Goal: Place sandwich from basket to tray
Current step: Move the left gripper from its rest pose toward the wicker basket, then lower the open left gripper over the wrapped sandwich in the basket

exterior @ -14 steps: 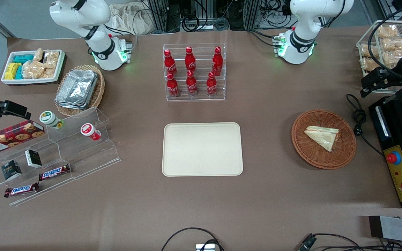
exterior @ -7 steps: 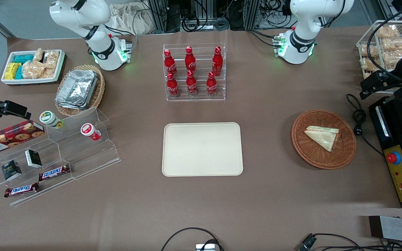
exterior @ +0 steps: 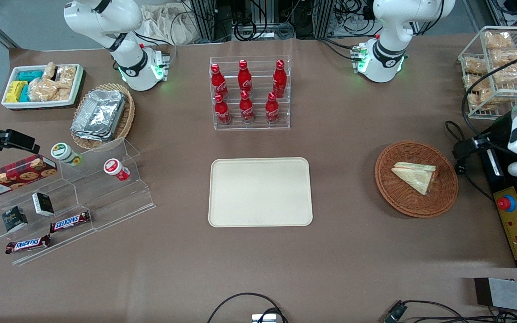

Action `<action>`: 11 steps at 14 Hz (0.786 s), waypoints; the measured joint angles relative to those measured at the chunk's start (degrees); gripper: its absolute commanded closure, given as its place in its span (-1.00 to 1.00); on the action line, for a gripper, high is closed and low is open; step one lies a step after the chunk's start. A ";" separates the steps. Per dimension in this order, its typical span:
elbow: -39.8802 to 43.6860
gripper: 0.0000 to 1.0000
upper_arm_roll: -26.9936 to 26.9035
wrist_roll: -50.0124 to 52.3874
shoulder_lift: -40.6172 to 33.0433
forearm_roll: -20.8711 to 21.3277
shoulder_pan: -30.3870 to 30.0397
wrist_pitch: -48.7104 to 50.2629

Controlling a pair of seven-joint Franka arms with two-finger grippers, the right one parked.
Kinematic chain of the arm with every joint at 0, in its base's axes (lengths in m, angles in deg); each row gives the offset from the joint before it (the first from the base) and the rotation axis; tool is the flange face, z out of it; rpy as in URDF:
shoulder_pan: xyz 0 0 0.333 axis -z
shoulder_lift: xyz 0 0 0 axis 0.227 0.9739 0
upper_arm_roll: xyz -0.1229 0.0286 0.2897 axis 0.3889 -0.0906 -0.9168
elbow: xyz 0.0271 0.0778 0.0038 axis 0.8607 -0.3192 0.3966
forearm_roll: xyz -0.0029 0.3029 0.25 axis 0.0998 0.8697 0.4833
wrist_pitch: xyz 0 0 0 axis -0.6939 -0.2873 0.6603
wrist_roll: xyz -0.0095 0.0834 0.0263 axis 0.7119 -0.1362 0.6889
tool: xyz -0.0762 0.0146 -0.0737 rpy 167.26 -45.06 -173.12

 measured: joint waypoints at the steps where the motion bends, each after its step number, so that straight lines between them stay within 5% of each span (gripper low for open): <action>1: -1.41 -1.00 -0.89 1.17 -0.06 -0.90 -0.01 -1.46; 11: -23.25 -1.00 -3.95 11.14 -2.36 -2.56 -0.07 -25.40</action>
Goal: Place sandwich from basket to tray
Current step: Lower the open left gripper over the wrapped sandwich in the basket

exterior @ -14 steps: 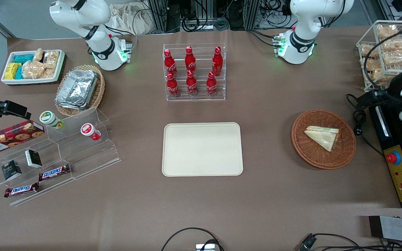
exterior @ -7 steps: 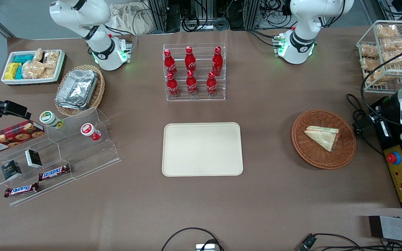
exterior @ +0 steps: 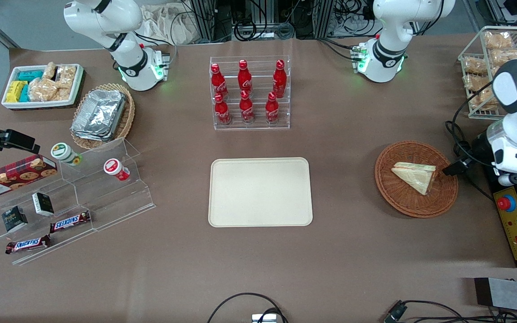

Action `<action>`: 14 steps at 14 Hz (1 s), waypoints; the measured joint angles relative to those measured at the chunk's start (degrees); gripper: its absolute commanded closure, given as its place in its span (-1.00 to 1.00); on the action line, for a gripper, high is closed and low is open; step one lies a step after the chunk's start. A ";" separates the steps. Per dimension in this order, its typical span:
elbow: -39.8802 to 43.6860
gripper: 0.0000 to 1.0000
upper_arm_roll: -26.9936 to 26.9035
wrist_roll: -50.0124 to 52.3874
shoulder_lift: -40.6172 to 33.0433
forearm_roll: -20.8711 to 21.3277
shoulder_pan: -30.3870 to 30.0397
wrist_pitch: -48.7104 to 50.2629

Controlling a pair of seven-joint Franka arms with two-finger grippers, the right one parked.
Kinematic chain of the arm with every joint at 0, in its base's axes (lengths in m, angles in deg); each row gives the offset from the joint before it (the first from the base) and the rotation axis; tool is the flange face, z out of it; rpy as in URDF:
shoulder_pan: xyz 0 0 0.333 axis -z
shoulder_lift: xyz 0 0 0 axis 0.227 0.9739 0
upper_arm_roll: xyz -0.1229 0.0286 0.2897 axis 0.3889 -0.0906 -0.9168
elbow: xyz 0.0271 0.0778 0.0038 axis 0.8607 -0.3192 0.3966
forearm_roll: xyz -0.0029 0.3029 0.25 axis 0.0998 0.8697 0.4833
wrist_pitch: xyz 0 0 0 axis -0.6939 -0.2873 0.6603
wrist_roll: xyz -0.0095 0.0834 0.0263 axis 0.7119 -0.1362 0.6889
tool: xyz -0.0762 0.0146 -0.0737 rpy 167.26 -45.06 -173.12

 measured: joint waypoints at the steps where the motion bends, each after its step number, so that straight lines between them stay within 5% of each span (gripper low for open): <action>1: -2.28 -1.00 -0.01 0.47 -0.24 -0.10 0.00 -2.52; 14: -15.94 -1.00 -0.02 1.76 2.03 -0.65 0.00 -21.73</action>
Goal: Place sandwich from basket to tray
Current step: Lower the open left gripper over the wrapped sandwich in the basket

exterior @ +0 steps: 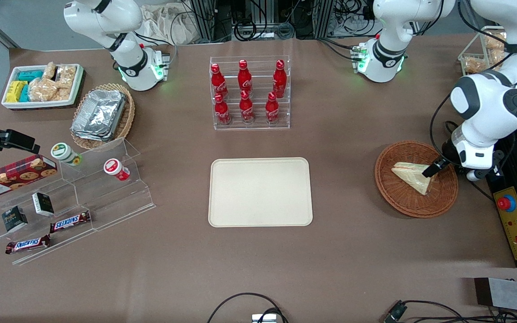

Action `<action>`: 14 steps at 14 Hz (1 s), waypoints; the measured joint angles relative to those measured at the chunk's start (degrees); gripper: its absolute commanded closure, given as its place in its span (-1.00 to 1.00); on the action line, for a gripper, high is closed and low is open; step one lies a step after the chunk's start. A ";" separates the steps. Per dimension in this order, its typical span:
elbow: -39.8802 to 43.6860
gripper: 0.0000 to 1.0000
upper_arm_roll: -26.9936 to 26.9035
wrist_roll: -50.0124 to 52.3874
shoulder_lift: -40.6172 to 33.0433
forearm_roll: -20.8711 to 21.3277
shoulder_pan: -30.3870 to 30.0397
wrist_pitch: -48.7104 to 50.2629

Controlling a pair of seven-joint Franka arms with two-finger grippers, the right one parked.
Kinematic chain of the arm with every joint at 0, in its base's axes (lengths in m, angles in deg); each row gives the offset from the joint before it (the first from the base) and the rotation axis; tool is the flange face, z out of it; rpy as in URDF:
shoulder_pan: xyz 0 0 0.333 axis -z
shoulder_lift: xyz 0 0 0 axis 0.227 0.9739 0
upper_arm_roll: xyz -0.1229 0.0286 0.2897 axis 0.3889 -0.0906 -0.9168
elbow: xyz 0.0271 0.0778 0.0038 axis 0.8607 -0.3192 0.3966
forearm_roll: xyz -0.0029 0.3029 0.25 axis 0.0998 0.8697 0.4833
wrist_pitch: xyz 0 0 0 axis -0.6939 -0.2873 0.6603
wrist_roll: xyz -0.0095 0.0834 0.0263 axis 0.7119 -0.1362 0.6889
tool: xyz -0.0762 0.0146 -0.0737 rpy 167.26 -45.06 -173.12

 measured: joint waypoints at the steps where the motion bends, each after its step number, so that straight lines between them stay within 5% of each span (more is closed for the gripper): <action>1: -0.06 -1.00 0.00 0.01 0.60 0.00 0.00 -0.64; 14: -0.15 -0.93 0.00 0.12 6.12 -0.84 0.00 -7.01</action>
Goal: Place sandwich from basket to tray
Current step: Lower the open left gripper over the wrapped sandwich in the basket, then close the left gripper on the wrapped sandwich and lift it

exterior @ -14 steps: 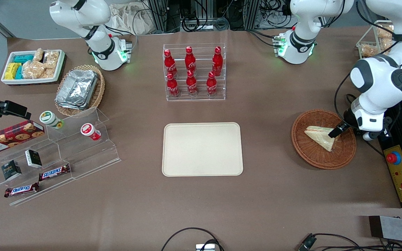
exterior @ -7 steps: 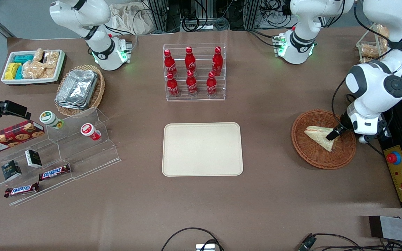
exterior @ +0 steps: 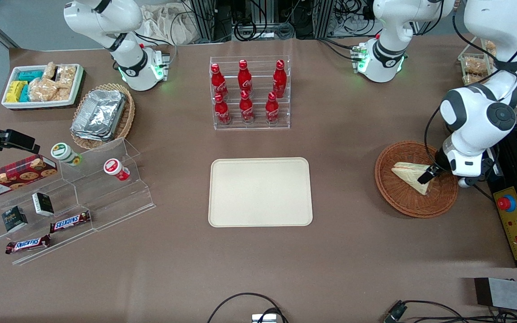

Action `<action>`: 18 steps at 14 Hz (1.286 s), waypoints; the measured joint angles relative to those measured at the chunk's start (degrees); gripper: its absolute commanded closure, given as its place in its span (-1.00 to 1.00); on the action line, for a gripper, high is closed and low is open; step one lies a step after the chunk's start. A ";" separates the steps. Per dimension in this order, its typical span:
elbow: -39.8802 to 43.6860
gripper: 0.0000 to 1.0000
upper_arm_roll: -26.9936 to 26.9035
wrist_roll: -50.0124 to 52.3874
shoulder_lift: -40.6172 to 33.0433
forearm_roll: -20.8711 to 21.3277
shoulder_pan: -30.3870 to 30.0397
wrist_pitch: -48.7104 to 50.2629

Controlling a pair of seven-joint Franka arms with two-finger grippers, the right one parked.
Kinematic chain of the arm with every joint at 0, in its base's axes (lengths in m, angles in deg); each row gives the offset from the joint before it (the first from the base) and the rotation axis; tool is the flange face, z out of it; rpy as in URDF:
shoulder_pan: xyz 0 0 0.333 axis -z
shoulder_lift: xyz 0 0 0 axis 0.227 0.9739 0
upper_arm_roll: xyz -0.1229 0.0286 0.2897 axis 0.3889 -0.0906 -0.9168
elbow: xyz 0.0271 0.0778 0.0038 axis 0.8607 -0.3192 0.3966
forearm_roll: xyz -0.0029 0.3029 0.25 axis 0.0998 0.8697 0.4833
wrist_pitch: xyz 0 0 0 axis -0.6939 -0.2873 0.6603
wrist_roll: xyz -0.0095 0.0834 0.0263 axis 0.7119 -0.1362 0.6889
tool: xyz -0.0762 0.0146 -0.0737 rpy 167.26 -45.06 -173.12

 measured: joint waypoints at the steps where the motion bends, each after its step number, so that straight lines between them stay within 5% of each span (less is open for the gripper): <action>1: 0.00 -0.79 0.00 0.00 0.23 -0.33 0.00 -0.12; 3: -0.01 -0.49 0.00 0.01 0.67 -0.47 0.00 -0.43; 8: -0.01 0.68 0.01 0.01 1.61 -0.58 0.03 -0.85; 18: 0.96 0.71 0.54 -0.73 -4.52 -0.31 0.55 5.95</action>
